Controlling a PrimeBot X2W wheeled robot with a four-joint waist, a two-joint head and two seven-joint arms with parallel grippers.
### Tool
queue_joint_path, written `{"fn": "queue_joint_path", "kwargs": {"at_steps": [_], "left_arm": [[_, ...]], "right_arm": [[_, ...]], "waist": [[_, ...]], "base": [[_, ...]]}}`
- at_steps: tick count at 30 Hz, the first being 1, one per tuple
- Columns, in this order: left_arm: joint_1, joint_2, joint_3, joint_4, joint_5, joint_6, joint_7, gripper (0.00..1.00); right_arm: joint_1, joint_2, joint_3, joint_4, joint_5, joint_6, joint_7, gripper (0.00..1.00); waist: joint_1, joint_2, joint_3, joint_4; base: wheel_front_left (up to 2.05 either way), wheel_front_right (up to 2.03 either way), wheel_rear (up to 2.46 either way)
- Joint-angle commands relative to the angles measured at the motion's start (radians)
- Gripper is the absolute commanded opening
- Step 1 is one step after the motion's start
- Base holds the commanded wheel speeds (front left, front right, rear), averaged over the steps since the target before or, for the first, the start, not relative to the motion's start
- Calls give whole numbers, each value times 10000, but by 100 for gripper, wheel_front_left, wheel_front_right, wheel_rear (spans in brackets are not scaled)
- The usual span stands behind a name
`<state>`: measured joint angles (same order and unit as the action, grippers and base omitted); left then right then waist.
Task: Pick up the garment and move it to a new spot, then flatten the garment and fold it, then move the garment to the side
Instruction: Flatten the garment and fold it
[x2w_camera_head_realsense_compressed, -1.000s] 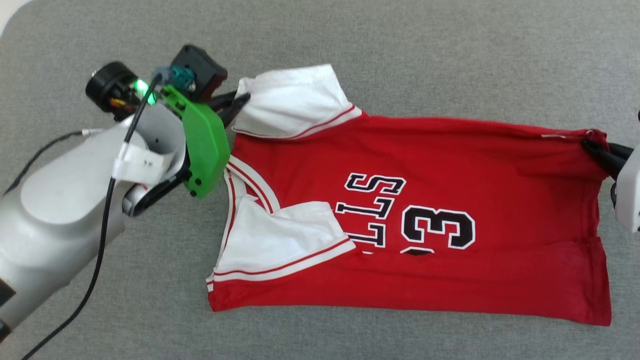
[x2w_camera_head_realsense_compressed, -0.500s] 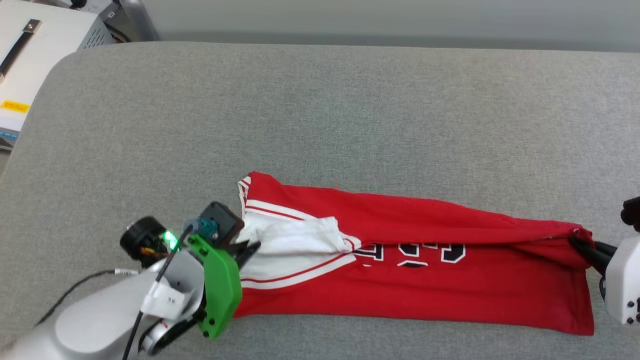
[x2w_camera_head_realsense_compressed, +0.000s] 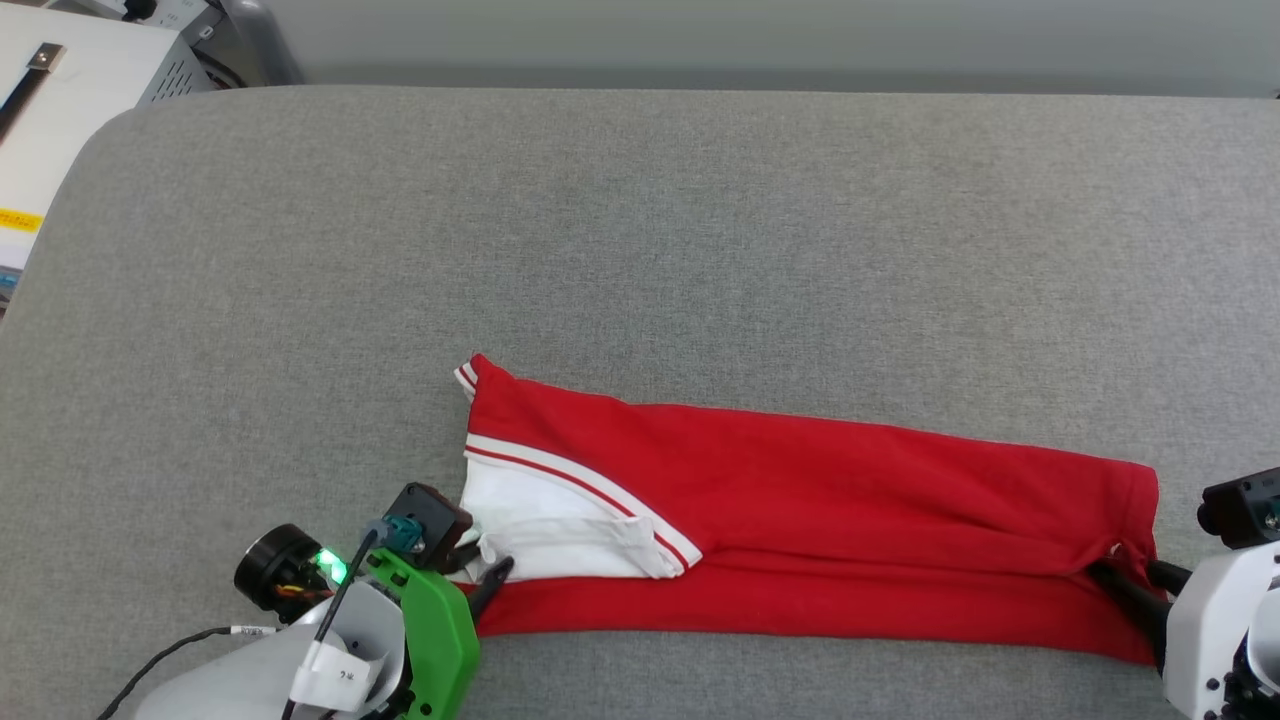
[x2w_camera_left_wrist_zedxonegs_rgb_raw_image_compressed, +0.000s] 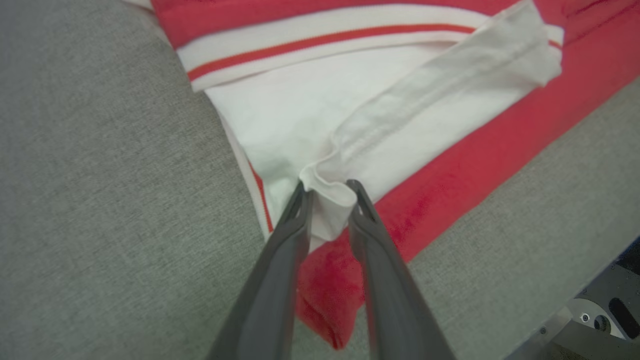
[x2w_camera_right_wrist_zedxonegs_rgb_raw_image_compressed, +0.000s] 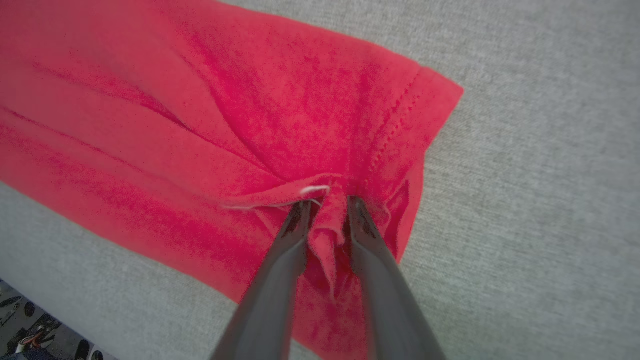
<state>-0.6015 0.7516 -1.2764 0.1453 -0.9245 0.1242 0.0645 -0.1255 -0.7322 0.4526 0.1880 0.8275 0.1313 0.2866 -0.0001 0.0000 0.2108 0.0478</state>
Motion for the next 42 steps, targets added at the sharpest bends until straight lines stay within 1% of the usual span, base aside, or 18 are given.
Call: {"fn": "queue_joint_path", "kwargs": {"at_steps": [1,3,7,10,14,19,20,22,26,29,31,36,42], "left_arm": [[221,-76,96,80,-11,117,-215,100],[331,-117,251,139,-9,321,-605,100],[699,-100,667,65,20,1022,-1593,100],[1032,-48,952,-122,61,1627,-2286,100],[1366,-48,1445,-282,216,2435,-2962,100],[1768,-228,2370,-491,783,3314,-3245,100],[1852,-338,2680,-660,1052,3506,-3252,100],[2112,-535,3304,-933,1581,3751,-3257,100],[2712,-983,4494,-1196,2696,3976,-3260,100],[3090,-1364,5307,-1277,3466,4045,-3261,100],[3351,-1717,5883,-1375,3969,4016,-3261,100],[3864,-2420,6889,-1460,4923,3720,-3262,100],[4324,-3264,7911,-1305,5780,3094,-3262,100]], "right_arm": [[54,87,-91,0,-19,-6,-123,100],[98,28,-243,-198,-31,-6,-229,100],[468,-360,-721,-935,189,-6,-114,100],[911,-744,-1423,-1660,383,-6,80,100],[1459,-1021,-2592,-2559,599,-6,337,100],[1818,-1033,-3800,-3142,699,-6,996,100],[1861,-969,-3960,-3170,848,-6,1266,100],[1895,-888,-4139,-3100,1121,-6,1858,100],[1767,-691,-4232,-2824,1521,-6,2960,100],[1466,-516,-4197,-2493,1553,-6,3476,100],[1243,-382,-4083,-2193,1486,-6,3768,100],[821,-59,-3683,-1506,1256,-6,4072,100],[709,210,-3027,-741,1132,-6,4111,100]], "waist": [[1,0,-112,-62],[1,0,-257,-112],[1,0,-597,-196],[1,0,-788,-211],[1,0,-912,-181],[1,0,-851,-97],[1,0,-804,-60],[1,0,-686,13],[1,0,-405,214],[1,0,-199,378],[1,0,-40,524],[1,0,273,828],[1,0,523,1111]], "base": [[0,0,0],[0,0,0],[0,0,0],[0,0,0],[0,0,0],[0,0,0],[0,0,0],[0,0,0],[0,0,0],[0,0,0],[0,0,0],[0,0,0],[0,0,0]]}}
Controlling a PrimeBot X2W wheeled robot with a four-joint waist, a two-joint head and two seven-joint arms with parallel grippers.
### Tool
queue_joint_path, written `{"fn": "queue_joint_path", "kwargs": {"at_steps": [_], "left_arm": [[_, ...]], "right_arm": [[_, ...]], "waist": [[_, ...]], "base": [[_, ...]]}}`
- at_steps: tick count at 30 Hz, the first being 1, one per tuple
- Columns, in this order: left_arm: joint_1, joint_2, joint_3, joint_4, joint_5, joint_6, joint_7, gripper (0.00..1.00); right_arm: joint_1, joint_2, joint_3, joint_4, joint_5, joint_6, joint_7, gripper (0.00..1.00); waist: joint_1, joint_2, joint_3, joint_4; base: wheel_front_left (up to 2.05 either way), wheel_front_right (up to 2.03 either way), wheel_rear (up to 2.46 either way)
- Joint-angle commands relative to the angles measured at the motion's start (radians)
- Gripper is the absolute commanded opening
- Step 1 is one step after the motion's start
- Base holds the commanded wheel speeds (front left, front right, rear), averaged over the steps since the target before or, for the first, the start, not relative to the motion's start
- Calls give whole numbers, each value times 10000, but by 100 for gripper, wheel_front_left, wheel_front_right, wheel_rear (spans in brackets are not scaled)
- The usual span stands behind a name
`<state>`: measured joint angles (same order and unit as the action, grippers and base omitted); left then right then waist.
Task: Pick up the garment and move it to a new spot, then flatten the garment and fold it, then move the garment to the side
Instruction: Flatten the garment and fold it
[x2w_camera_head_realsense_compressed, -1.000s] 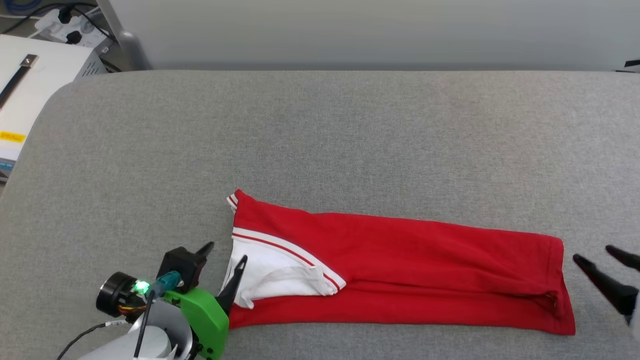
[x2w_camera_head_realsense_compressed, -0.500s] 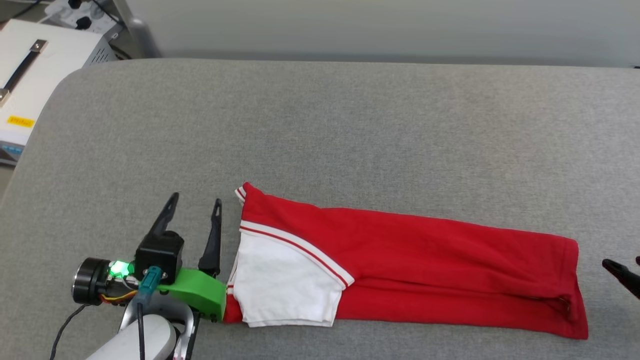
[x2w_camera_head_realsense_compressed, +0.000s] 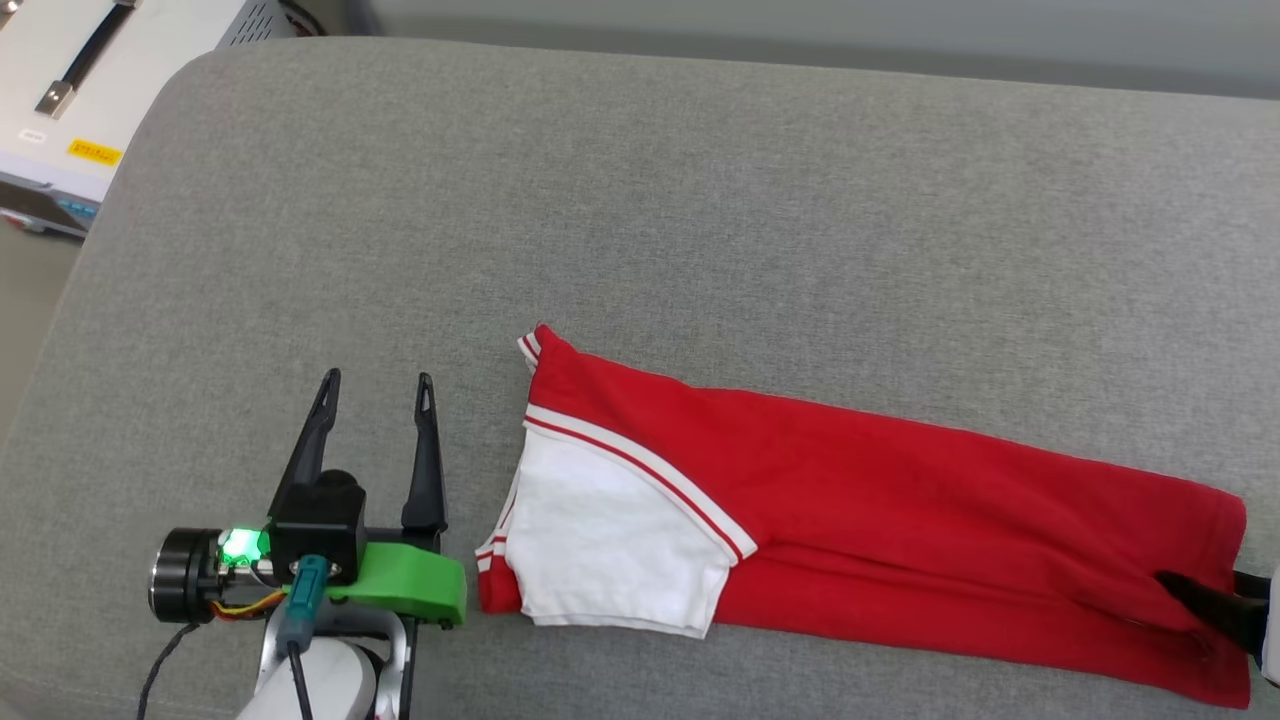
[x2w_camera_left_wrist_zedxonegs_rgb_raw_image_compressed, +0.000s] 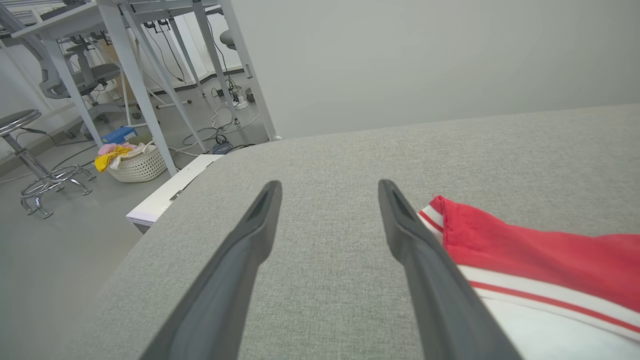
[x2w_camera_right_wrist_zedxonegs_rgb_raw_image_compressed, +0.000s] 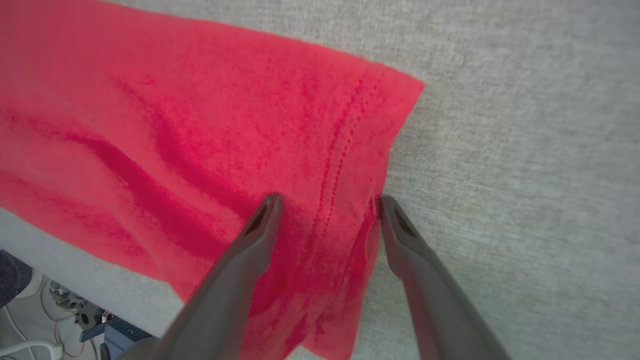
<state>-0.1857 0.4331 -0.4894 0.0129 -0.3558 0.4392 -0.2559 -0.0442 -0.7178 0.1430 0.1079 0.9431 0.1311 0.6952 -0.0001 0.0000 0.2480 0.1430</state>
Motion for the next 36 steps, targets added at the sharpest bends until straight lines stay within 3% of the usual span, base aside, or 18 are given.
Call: {"fn": "queue_joint_path", "kwargs": {"at_steps": [1,10,11,12,13,28,36], "left_arm": [[370,-484,456,107,524,-381,-58,100],[765,-1425,1298,378,1562,-1197,-58,100],[788,-1509,1378,403,1671,-1274,-58,100],[812,-1573,1446,419,1743,-1333,-58,100],[924,-1770,1720,419,1956,-1496,-58,100],[1548,-2266,2610,219,2678,-2351,-59,100],[1836,-2451,2939,295,2844,-2643,-59,100]], "right_arm": [[1,282,576,144,254,-4,109,100],[-31,476,1388,154,589,-4,-213,100],[-60,418,1414,227,554,-4,-273,95],[-84,371,1429,286,530,-4,-323,33],[-171,254,1449,412,461,-4,-592,0],[-230,-946,367,1749,-480,-4,-1627,0],[1,-859,-148,1659,-138,-4,-1480,0]], "waist": [[1,0,178,229],[1,0,127,238],[1,0,104,227],[1,0,78,217],[1,0,-40,168],[1,0,-725,-57],[1,0,-1033,-212]], "base": [[0,0,0],[0,0,0],[0,0,0],[0,0,0],[0,0,0],[0,0,0],[0,0,0]]}}
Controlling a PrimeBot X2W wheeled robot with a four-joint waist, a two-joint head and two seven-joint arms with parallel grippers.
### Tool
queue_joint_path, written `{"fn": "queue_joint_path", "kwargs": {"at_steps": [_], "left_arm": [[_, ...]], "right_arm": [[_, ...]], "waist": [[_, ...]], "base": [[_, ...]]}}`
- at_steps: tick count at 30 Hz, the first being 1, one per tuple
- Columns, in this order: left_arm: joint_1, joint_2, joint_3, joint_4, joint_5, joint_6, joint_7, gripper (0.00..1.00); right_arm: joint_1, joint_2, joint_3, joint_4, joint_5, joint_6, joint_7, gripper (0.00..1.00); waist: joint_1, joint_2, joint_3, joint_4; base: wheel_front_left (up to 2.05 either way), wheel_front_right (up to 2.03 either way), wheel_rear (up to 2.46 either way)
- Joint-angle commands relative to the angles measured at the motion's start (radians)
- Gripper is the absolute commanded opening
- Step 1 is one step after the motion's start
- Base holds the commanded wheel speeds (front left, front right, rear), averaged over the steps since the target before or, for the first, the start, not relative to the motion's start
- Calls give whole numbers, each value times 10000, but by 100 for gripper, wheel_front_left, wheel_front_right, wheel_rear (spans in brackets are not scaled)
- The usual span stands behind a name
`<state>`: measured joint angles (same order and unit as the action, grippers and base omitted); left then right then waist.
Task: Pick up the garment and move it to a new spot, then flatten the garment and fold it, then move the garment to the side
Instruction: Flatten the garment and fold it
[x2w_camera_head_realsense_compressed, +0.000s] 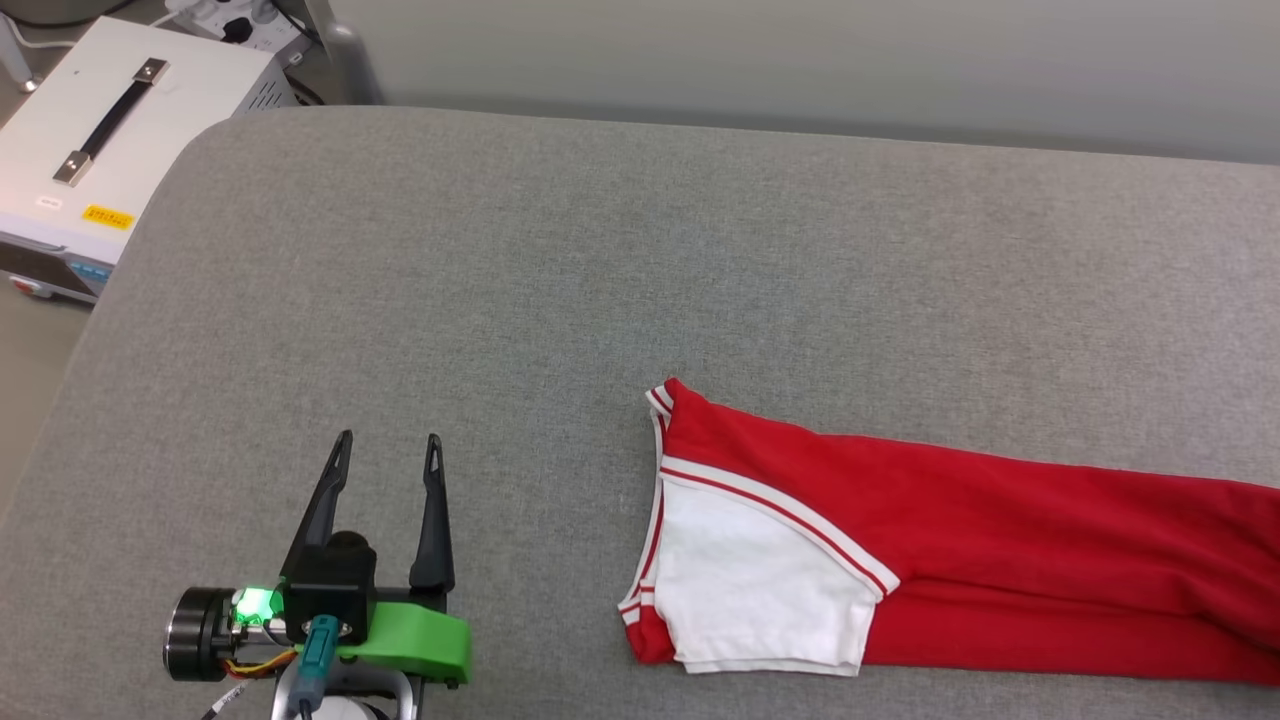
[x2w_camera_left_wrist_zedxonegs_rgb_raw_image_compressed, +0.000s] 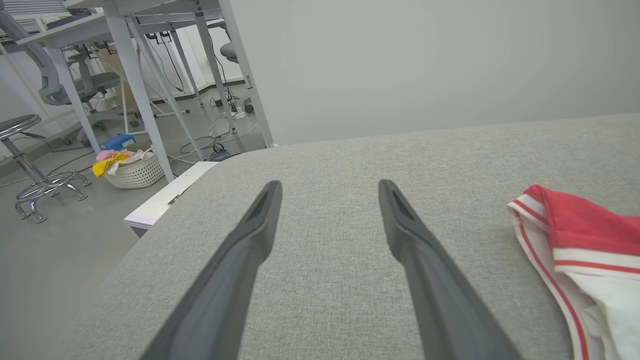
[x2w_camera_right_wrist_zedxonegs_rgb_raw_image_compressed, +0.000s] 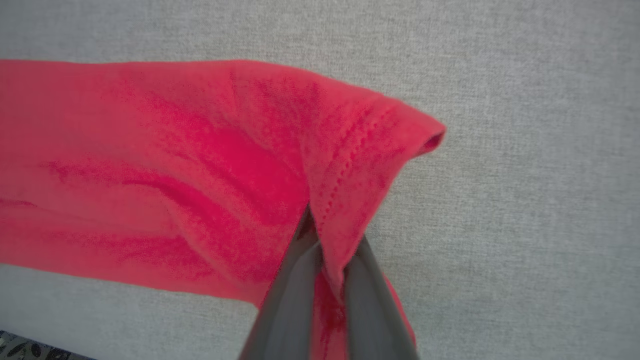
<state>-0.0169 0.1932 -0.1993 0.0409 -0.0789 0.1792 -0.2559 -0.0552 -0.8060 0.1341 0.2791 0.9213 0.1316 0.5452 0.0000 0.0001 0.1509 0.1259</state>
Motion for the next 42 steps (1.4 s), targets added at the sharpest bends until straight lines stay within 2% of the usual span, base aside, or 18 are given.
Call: {"fn": "queue_joint_path", "kwargs": {"at_steps": [1,8,12,17,29,42], "left_arm": [[177,-72,60,26,94,-70,-59,100],[303,-188,206,67,252,-270,-59,100],[244,-296,196,63,336,-376,-59,100],[52,-440,164,65,414,-487,-59,100],[-407,-686,178,131,509,-638,-59,100],[-762,-856,171,173,589,-699,-59,100]], "right_arm": [[155,72,-112,-241,245,-9,60,0],[497,465,-277,-2616,1552,-9,792,0],[284,834,-117,-3766,1667,-9,1178,0],[-369,1308,572,-4446,1331,-9,1776,0],[-3022,2429,3334,-3927,643,-9,2486,0],[-4850,3312,5973,-2180,206,-9,1770,0]], "waist": [[0,-1,-94,-51],[0,-1,-231,-75],[0,-1,-106,-2],[0,-1,170,161],[0,-1,821,532],[0,-1,1297,737]], "base": [[0,0,0],[0,0,0],[0,0,0],[0,0,0],[0,0,0],[0,0,0]]}}
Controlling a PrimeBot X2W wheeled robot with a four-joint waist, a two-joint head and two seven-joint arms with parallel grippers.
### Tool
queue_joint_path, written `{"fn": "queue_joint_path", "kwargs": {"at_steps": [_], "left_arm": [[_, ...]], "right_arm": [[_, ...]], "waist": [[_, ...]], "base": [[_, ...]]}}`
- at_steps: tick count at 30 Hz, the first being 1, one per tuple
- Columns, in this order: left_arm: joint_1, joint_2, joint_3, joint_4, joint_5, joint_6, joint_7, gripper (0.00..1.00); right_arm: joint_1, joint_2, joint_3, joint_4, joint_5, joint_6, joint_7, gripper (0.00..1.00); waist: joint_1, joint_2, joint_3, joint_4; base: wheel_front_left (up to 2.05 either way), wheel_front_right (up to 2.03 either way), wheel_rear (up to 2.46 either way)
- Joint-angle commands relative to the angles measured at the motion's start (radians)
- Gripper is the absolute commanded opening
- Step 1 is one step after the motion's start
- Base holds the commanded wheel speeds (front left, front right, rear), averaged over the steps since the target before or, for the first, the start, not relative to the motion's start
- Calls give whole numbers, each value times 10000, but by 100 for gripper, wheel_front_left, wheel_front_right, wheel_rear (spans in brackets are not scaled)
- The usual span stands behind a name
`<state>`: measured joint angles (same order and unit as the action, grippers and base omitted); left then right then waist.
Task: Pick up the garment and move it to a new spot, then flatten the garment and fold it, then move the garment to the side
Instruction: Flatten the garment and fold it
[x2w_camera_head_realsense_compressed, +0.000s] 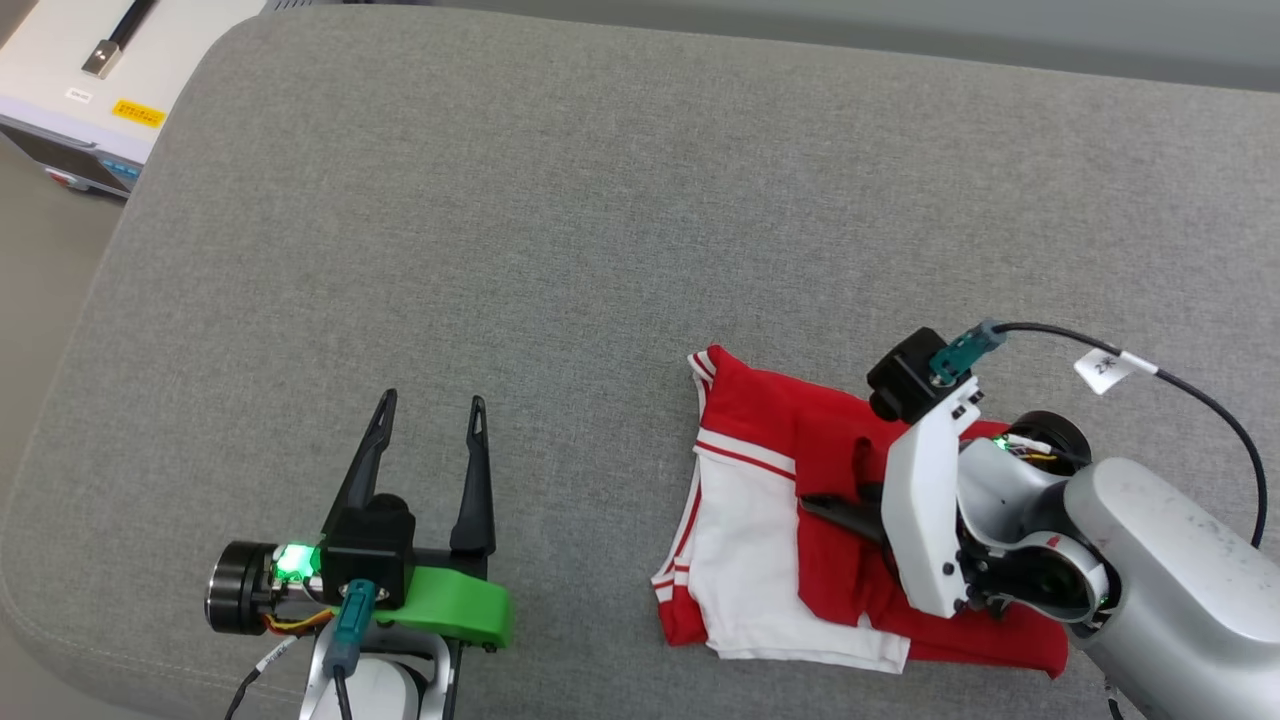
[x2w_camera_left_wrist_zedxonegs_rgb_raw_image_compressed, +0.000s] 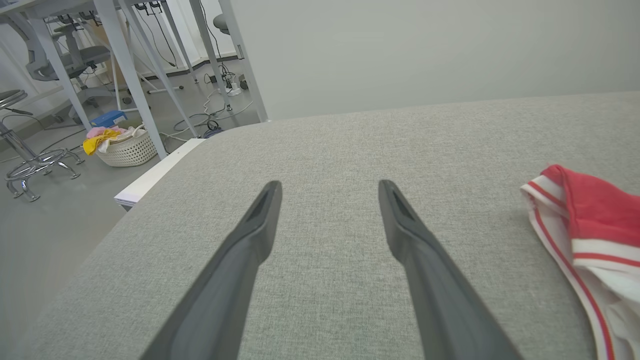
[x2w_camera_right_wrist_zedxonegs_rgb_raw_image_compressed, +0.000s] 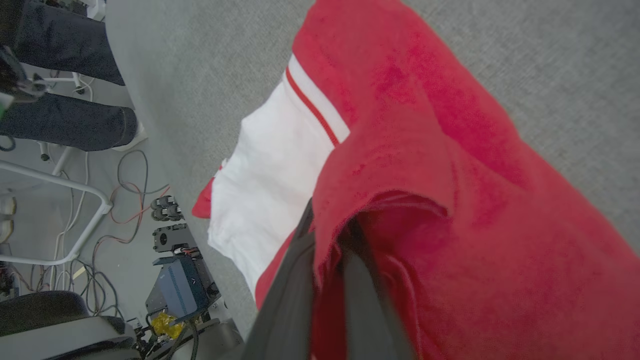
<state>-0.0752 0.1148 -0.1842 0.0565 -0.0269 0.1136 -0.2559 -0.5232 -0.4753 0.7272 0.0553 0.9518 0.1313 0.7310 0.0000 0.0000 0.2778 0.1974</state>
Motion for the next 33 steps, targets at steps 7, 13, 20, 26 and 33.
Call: {"fn": "queue_joint_path", "kwargs": {"at_steps": [7,13,20,26,33], "left_arm": [[-108,-107,50,208,90,-23,-59,100],[201,-23,163,200,94,10,-59,100],[489,75,250,130,111,24,-59,100],[687,169,324,73,119,45,-59,100],[857,204,352,-75,84,34,-59,100]], "right_arm": [[-312,-337,1072,703,-831,-6,-1984,100],[235,-909,616,-37,-989,-6,-3581,100],[1089,-1209,-1312,-614,-2596,-6,-5838,100],[2216,-450,-3729,-622,-4745,-6,-7523,100],[3510,895,-5799,-805,-6793,-6,-9018,100]], "waist": [[0,0,-408,-35],[0,0,-915,-354],[0,0,-1318,-859],[0,0,-1639,-1254],[0,0,-1920,-1550]], "base": [[0,0,0],[0,0,0],[0,0,0],[0,0,0],[0,0,0]]}}
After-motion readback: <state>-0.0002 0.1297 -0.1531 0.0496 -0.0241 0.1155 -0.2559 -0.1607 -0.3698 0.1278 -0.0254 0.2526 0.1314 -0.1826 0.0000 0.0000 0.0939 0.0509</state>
